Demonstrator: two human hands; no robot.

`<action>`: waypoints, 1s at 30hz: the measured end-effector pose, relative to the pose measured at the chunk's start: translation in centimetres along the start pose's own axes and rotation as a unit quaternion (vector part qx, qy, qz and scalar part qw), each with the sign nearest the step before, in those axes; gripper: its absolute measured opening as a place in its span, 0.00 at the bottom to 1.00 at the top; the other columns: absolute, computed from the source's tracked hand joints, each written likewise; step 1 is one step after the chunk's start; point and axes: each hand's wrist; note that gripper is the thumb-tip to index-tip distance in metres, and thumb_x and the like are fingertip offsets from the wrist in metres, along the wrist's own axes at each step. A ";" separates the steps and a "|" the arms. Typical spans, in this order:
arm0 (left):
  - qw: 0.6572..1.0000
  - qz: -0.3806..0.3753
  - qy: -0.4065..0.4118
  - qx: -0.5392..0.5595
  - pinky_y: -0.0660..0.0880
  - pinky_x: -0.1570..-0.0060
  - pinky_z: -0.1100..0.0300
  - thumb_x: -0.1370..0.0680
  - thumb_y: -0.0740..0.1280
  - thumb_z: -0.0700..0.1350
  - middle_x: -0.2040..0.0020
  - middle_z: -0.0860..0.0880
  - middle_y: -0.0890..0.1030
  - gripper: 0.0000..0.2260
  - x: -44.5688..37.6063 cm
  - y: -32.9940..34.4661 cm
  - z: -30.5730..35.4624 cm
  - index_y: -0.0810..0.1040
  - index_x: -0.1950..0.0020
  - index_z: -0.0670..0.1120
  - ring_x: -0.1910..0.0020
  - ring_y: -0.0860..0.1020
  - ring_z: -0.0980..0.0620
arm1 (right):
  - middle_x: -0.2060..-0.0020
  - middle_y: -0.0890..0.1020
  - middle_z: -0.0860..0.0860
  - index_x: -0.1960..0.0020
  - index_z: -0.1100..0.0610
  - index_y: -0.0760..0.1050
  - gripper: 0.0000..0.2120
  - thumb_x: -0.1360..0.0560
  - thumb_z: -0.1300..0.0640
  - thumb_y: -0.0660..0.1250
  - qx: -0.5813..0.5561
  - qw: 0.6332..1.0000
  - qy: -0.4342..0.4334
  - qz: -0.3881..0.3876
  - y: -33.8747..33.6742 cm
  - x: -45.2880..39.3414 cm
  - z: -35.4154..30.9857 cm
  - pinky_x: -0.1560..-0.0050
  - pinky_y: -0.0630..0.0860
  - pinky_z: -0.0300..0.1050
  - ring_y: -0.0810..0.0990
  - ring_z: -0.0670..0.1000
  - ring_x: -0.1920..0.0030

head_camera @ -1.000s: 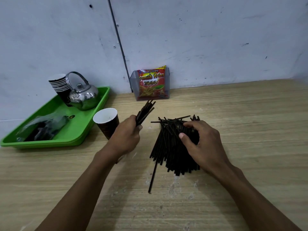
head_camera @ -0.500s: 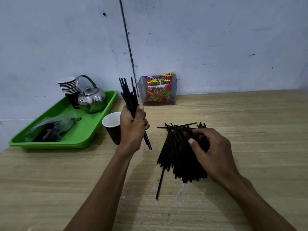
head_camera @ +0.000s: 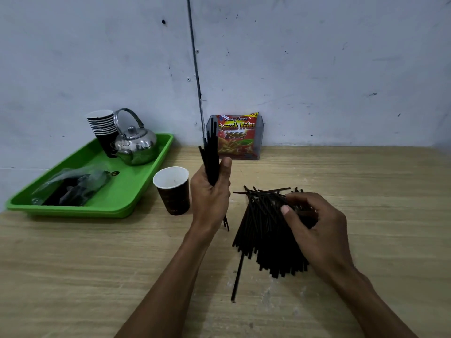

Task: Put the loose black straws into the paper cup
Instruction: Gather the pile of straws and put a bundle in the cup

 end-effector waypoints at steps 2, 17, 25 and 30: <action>1.000 -0.008 0.018 -0.013 0.60 0.72 0.61 0.21 0.66 0.50 0.74 0.56 0.65 0.12 0.1 0.0 -0.2 0.71 0.64 0.56 0.77 0.61 0.54 | 0.53 0.84 0.43 0.47 0.51 0.81 0.09 0.26 0.60 0.72 -0.047 0.999 0.010 0.005 0.4 -0.5 -1.4 0.49 0.79 0.35 0.82 0.40 0.49; 0.986 0.019 0.072 -0.150 0.66 0.72 0.68 0.24 0.72 0.46 0.71 0.49 0.74 0.10 2.1 0.9 -0.3 0.74 0.54 0.42 0.72 0.71 0.58 | 0.68 0.75 0.48 0.64 0.56 0.68 0.32 0.21 0.34 0.39 0.144 0.942 -0.120 -0.279 4.4 -10.7 -16.0 0.56 0.70 0.46 0.73 0.48 0.65; 0.984 -0.001 0.035 -0.172 0.78 0.65 0.46 0.25 0.63 0.50 0.62 0.46 0.85 0.14 2.6 -0.2 -4.1 0.81 0.53 0.41 0.63 0.82 0.50 | 0.69 0.68 0.42 0.68 0.41 0.61 0.22 0.21 0.33 0.43 0.180 0.902 -0.137 -0.368 7.4 -8.3 -12.5 0.51 0.71 0.53 0.69 0.50 0.60; 0.971 -0.045 -0.064 -0.227 0.63 0.28 0.50 0.21 0.60 0.46 0.44 0.40 0.82 0.15 2.5 0.0 -2.0 0.77 0.38 0.41 0.41 0.78 0.42 | 0.52 0.80 0.48 0.51 0.42 0.76 0.27 0.22 0.31 0.42 0.192 0.888 -0.121 -0.400 8.7 -7.2 -11.4 0.44 0.73 0.56 0.76 0.53 0.47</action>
Point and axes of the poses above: each hand's wrist, its own x-axis away from the middle knuckle, its own y-axis out of the palm, z = x × y
